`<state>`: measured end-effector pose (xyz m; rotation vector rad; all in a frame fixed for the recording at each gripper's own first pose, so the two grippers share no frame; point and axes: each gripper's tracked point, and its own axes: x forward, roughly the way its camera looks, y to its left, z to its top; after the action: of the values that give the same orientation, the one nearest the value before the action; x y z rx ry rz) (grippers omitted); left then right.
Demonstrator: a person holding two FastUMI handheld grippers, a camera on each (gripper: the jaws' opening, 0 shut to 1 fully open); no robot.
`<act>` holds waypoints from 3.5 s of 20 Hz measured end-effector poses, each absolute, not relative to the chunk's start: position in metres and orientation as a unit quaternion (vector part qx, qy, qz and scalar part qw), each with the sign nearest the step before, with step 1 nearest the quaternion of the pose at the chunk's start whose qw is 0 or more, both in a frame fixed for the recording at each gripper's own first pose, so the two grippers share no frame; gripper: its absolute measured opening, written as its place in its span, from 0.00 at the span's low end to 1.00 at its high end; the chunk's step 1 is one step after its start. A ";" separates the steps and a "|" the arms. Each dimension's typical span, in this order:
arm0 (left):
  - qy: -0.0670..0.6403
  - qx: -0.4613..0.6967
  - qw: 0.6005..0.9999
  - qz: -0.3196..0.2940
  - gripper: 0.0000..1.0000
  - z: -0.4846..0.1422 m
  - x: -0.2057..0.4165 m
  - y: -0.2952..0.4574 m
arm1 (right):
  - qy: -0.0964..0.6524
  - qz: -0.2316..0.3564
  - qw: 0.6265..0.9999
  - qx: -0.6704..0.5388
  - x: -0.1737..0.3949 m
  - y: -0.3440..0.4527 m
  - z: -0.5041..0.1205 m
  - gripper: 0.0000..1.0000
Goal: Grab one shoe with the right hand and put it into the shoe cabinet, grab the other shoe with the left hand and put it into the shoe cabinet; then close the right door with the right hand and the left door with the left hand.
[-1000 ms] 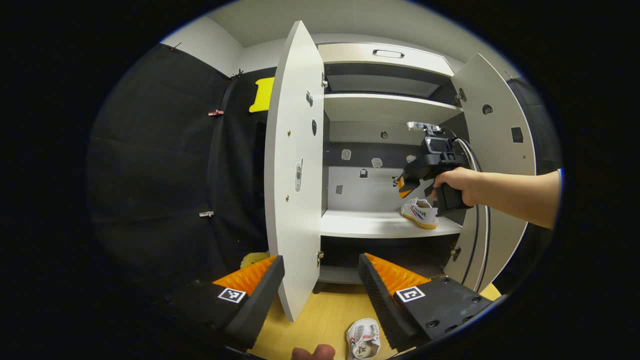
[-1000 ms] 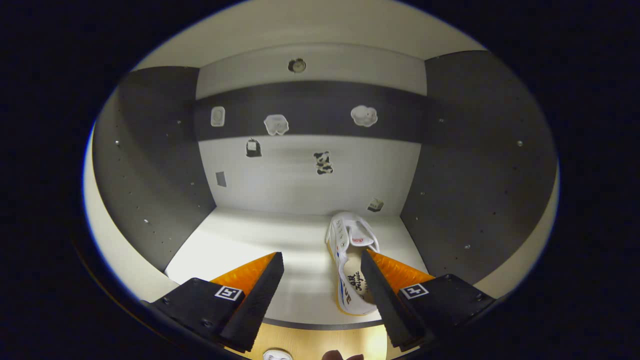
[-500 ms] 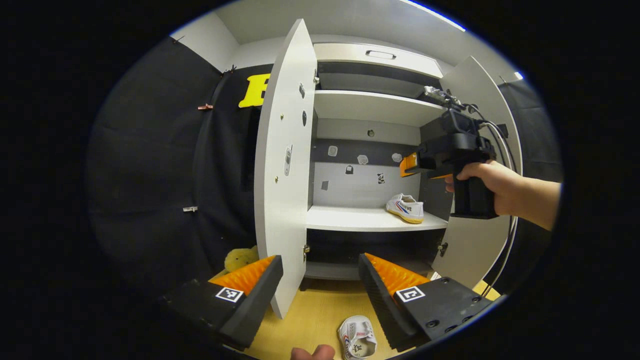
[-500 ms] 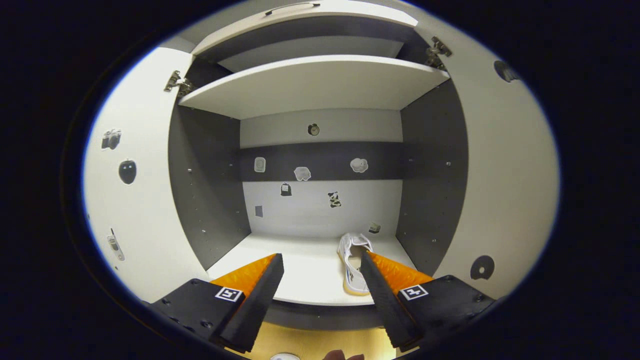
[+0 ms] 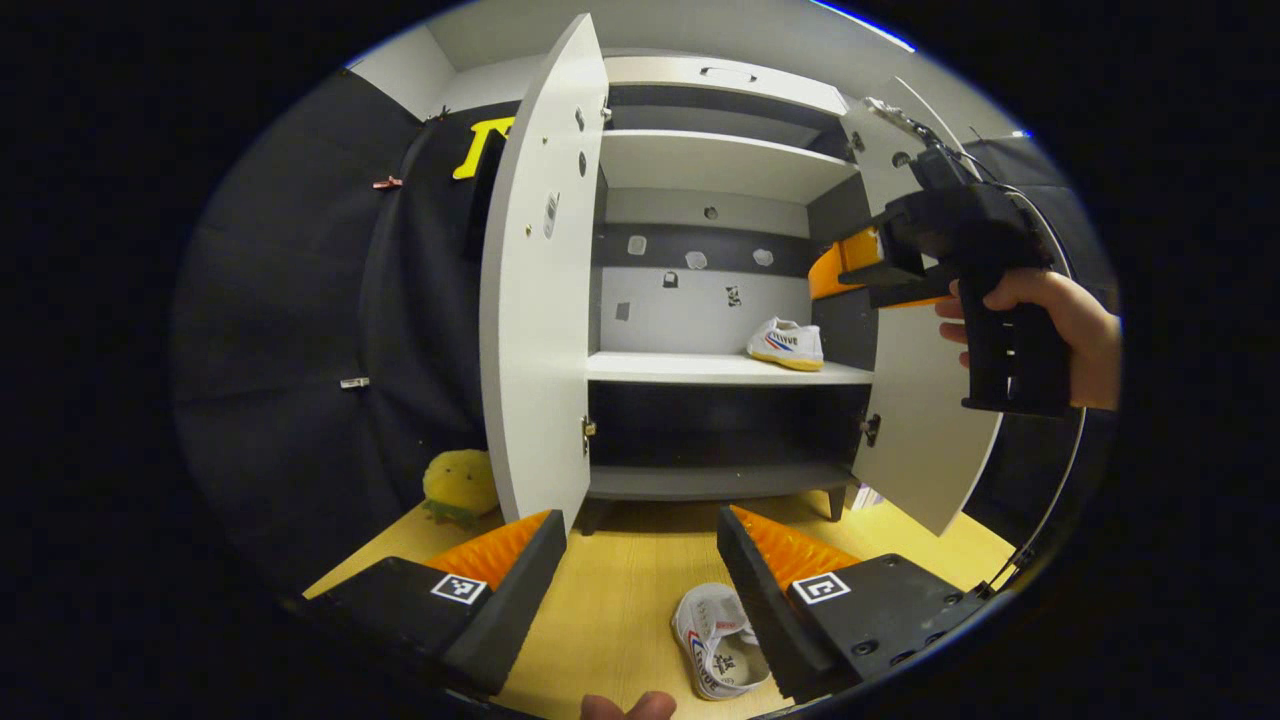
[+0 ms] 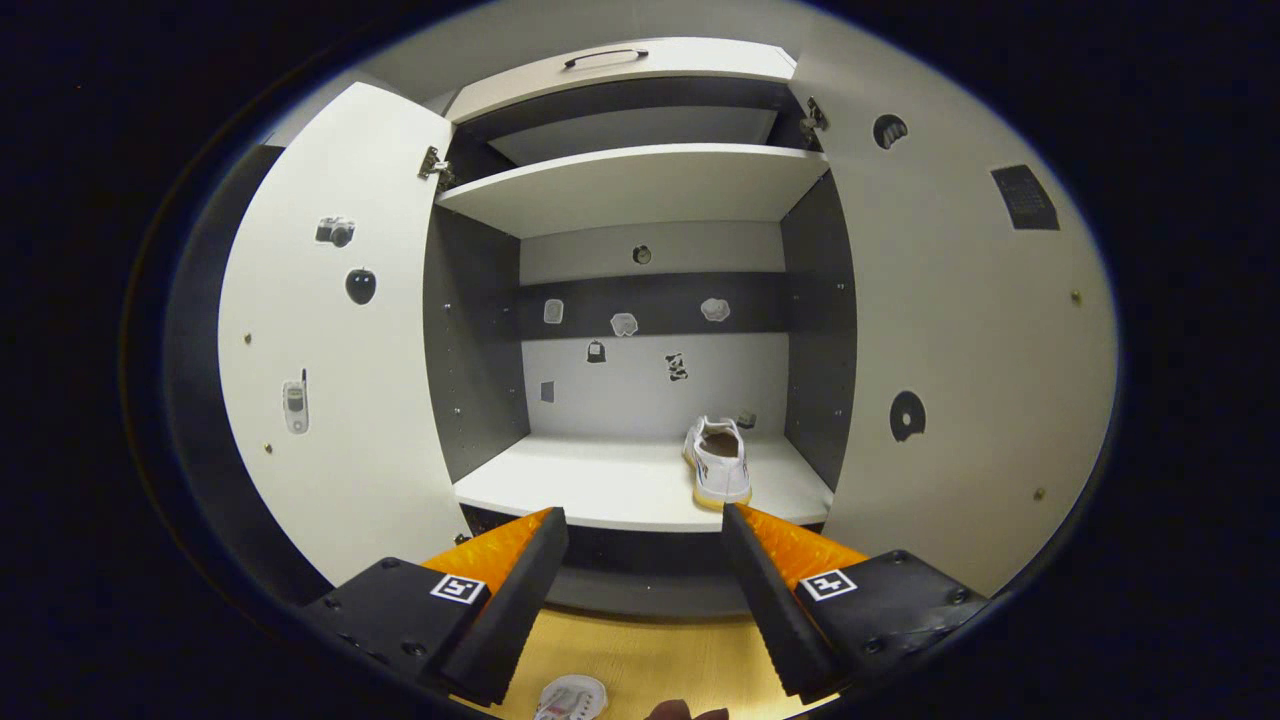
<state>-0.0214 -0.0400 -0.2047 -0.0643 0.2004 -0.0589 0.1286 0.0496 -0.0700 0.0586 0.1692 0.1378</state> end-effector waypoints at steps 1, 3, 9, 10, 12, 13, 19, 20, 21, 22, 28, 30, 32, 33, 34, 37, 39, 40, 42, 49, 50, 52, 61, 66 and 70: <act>0.112 -0.031 0.993 -0.035 0.95 -0.218 -0.023 -0.045 | 0.081 0.067 0.994 0.030 0.120 0.047 -0.074 0.98; 0.140 -0.028 0.989 -0.043 0.95 -0.249 -0.029 -0.056 | 0.070 0.060 0.995 0.032 0.102 0.038 -0.078 0.98; 0.243 -0.014 0.968 -0.067 0.95 -0.351 -0.038 -0.085 | 0.037 0.040 0.998 0.041 0.066 0.008 -0.063 0.98; 0.253 -0.013 0.965 -0.065 0.95 -0.363 -0.036 -0.087 | 0.036 0.041 0.998 0.039 0.061 0.003 -0.060 0.98; 0.271 -0.011 0.961 -0.062 0.95 -0.387 -0.027 -0.091 | 0.036 0.041 0.998 0.033 0.055 -0.005 -0.057 0.98; 0.279 -0.008 0.958 -0.061 0.95 -0.398 -0.022 -0.092 | 0.039 0.040 0.998 0.033 0.053 -0.010 -0.057 0.98; 0.293 0.014 0.953 -0.071 0.93 -0.440 0.003 -0.105 | 0.054 0.037 0.998 0.017 0.043 -0.035 -0.061 0.98; 0.288 0.011 0.955 -0.069 0.92 -0.442 0.010 -0.104 | 0.055 0.038 0.998 0.012 0.042 -0.038 -0.062 0.98; 0.283 0.009 0.957 -0.069 0.89 -0.442 0.017 -0.108 | 0.056 0.040 0.998 0.008 0.041 -0.039 -0.063 0.98; 0.278 0.012 0.958 -0.068 0.87 -0.442 0.025 -0.108 | 0.058 0.040 0.998 0.003 0.040 -0.042 -0.065 0.98; 0.269 0.000 0.960 -0.073 0.61 -0.453 0.052 -0.116 | 0.062 0.030 0.998 -0.005 0.034 -0.056 -0.075 0.98; 0.270 0.032 0.961 -0.051 0.40 -0.458 0.055 -0.106 | 0.066 0.031 0.997 -0.014 0.028 -0.060 -0.079 0.98; 0.279 0.041 0.958 -0.046 0.26 -0.464 0.053 -0.104 | 0.069 0.032 0.997 -0.023 0.023 -0.062 -0.082 0.98; 0.288 0.043 0.956 -0.045 0.20 -0.464 0.051 -0.102 | 0.070 0.032 0.997 -0.022 0.023 -0.063 -0.083 0.98; 0.296 0.042 0.953 -0.043 0.18 -0.464 0.053 -0.101 | 0.068 0.032 0.997 -0.022 0.021 -0.062 -0.082 0.98; 0.315 0.015 0.948 -0.047 0.08 -0.457 0.056 -0.100 | 0.066 0.031 0.997 -0.016 0.020 -0.062 -0.080 0.98; 0.316 0.003 0.947 -0.049 0.07 -0.442 0.054 -0.101 | 0.064 0.032 0.997 -0.012 0.018 -0.060 -0.078 0.98; 0.307 0.010 0.950 -0.048 0.07 -0.429 0.053 -0.100 | 0.061 0.032 0.998 -0.010 0.017 -0.060 -0.074 0.98; 0.290 0.010 0.955 -0.053 0.07 -0.396 0.052 -0.101 | 0.057 0.035 0.998 -0.004 0.013 -0.058 -0.070 0.98; 0.254 -0.014 0.966 -0.043 0.07 -0.262 0.052 -0.094 | 0.050 0.044 0.998 0.020 0.002 -0.056 -0.055 0.98; 0.249 -0.021 0.967 -0.041 0.07 -0.242 0.056 -0.092 | 0.048 0.042 0.998 0.023 0.001 -0.058 -0.053 0.98; 0.237 -0.032 0.970 -0.036 0.07 -0.202 0.069 -0.087 | 0.047 0.036 0.998 0.029 0.000 -0.064 -0.050 0.98; 0.176 -0.053 0.982 -0.030 0.07 -0.067 0.179 -0.089 | 0.036 -0.016 0.998 0.043 -0.014 -0.115 -0.041 0.98; 0.171 -0.039 0.984 -0.001 0.07 -0.043 0.263 -0.086 | 0.042 -0.054 0.996 0.054 -0.021 -0.154 -0.046 0.98; 0.189 -0.026 0.981 0.031 0.07 -0.050 0.325 -0.077 | 0.046 -0.077 0.994 0.059 -0.022 -0.182 -0.049 0.98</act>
<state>0.3246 -0.0773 -0.0497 -0.0518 0.3798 0.0618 -0.0221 -0.1820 -0.0489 0.1179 0.0927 -0.1545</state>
